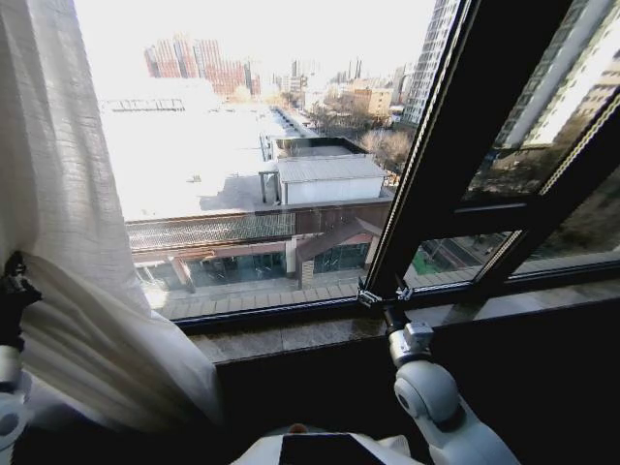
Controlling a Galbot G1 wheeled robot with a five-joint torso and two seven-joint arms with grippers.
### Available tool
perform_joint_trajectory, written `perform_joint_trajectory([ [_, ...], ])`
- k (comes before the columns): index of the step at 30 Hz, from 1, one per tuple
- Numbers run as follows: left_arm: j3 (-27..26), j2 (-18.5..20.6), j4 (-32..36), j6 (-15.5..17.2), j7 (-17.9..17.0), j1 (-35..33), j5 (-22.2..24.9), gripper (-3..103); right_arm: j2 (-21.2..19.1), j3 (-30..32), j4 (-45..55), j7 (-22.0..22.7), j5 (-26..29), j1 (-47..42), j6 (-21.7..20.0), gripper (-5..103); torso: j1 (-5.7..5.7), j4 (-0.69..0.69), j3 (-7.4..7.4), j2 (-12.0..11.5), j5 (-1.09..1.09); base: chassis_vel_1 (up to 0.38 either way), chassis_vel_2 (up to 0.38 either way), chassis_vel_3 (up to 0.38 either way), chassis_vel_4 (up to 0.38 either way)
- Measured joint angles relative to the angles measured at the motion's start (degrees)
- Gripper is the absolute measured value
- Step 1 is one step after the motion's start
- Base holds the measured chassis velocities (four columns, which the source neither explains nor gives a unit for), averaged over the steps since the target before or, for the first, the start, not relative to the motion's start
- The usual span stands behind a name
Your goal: Open the curtains by pulling them apart, changing their state from closed to fully open.
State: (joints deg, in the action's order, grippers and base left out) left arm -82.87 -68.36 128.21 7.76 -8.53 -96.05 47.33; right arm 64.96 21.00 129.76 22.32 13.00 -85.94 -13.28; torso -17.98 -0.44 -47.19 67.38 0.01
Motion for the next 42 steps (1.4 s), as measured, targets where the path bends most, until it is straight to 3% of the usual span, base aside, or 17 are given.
perform_joint_trajectory([
  [10,-8.5,-0.08,-9.03,-0.22,-4.98,0.18,2.9,0,-0.92,-0.42,-0.76,-0.14,1.14,1.54,0.01,100,0.0,0.0,0.0,0.0,-0.01,0.0,0.0,0.0,0.0],
  [14,-12.2,0.61,-13.11,-0.32,-9.79,0.8,2.1,0,-1.01,-0.66,-1.14,-0.24,1.2,1.79,0.01,100,0.0,0.0,0.0,0.0,-0.01,0.0,0.0,0.0,0.0],
  [19,-13.68,1.04,-14.72,-0.14,-13.56,1.45,0.34,0,-1.03,-0.67,-1.35,-0.31,1.22,1.65,0.11,100,0.0,0.01,0.0,0.0,-0.01,0.0,0.0,0.0,0.0],
  [22,-14.42,1.66,-15.84,0.81,-17.55,2.27,0.23,0,-1.1,-0.56,-1.47,-0.45,1.22,1.22,0.67,100,0.0,-0.01,0.0,0.0,0.0,0.0,0.0,0.0,0.0],
  [26,-14.97,1.96,-16.1,1.59,-19.51,2.03,-0.17,0,-1.15,-0.24,-1.47,-1.62,1.21,0.38,1.04,100,0.0,0.0,0.0,0.0,0.0,0.0,0.0,0.0,0.0],
  [29,-14.99,1.91,-15.54,1.72,-19.4,1.54,-0.95,-3,-1.08,-0.23,-1.46,-1.78,1.2,0.16,1.09,100,0.0,0.0,0.0,0.0,0.0,0.0,0.0,0.0,0.0],
  [31,-14.95,1.7,-14.84,1.73,-18.97,1.21,-1.46,1,-0.98,-0.27,-1.42,-1.83,1.19,0.07,1.1,100,0.0,0.0,0.0,0.0,0.0,0.0,0.0,0.0,0.0],
  [34,-13.86,0.33,-11.95,0.94,-14.17,0.12,-1.69,18,-0.86,-0.5,-1.18,-1.86,1.16,0.0,1.11,100,0.0,0.0,0.0,0.0,0.01,0.0,0.0,0.0,0.0],
  [37,-12.89,-0.73,-9.94,-0.09,-11.39,-0.7,-1.69,23,-0.84,-0.51,-1.09,-1.86,1.14,0.01,1.11,100,-0.01,0.0,0.0,0.0,0.02,0.0,0.0,0.0,0.0],
  [39,-10.65,-2.7,-6.65,-1.88,-6.89,-2.31,-1.65,34,-0.77,-0.5,-1.04,-1.86,1.12,0.01,1.11,100,0.0,0.0,0.0,0.0,0.01,0.0,0.0,0.0,0.0],
  [40,-10.65,-2.7,-6.65,-1.88,-6.89,-2.31,-1.65,34,-0.77,-0.5,-1.04,-1.86,1.12,0.01,1.11,100,0.0,0.0,0.0,0.0,0.01,0.0,0.0,0.0,0.0],
  [42,-8.55,-4.12,-4.55,-3.64,-2.43,-3.4,-2.11,45,-0.72,-0.48,-1.04,-1.86,1.11,0.0,1.11,100,0.0,0.0,0.0,0.0,0.02,0.0,0.0,0.0,0.0],
])
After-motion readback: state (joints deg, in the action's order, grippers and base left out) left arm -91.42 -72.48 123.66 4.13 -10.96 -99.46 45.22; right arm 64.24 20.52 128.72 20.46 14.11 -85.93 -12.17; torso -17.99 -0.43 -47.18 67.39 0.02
